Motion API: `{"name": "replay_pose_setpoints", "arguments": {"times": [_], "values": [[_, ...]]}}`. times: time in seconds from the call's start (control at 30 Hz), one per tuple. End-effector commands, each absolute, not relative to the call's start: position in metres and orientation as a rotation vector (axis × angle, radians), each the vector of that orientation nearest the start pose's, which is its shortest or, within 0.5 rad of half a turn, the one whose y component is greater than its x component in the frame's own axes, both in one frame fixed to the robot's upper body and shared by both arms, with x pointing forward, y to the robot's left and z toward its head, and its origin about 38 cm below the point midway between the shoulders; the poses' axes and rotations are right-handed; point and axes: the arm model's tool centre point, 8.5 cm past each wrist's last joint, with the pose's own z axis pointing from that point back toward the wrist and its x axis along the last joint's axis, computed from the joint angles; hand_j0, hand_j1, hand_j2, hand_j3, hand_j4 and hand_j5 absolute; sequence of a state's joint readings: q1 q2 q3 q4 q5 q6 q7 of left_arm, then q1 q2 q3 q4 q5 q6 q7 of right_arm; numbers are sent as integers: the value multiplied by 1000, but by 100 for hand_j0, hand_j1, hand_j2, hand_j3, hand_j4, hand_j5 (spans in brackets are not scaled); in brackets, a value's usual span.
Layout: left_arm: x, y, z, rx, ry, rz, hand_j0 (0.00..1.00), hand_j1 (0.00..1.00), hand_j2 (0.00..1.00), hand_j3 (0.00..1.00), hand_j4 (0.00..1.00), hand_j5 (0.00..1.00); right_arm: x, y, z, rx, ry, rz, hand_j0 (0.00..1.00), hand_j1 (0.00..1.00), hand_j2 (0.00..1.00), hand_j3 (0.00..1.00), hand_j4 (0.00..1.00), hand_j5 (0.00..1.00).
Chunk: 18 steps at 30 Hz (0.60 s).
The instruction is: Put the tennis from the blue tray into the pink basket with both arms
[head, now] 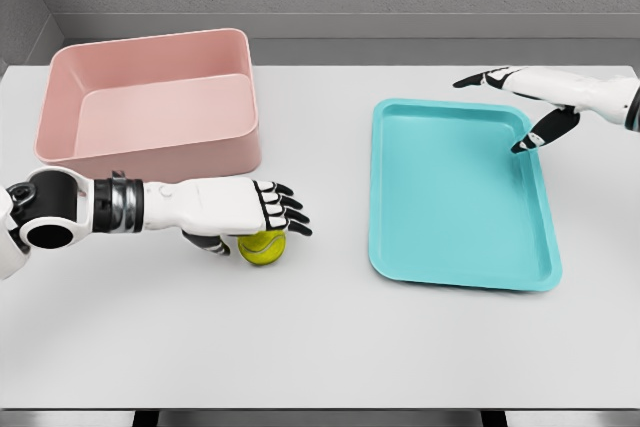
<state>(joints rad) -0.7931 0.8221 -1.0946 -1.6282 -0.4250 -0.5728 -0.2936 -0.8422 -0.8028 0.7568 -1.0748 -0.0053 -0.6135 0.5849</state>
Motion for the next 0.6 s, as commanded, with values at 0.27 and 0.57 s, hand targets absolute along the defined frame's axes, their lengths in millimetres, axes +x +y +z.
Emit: {"name": "replay_pose_setpoints", "arguments": {"times": [0.27,0.57], "values": [[379,201,166,-141,1899,2898,100,100,100,100,100,100,484,-360,229,-216,-1448,1704,100,100,100,100,100,100],[381,203,162,-141,1901,2912,100,100,100,100,100,100,484,-360,229,-216,-1448,1704,100,100,100,100,100,100]]}}
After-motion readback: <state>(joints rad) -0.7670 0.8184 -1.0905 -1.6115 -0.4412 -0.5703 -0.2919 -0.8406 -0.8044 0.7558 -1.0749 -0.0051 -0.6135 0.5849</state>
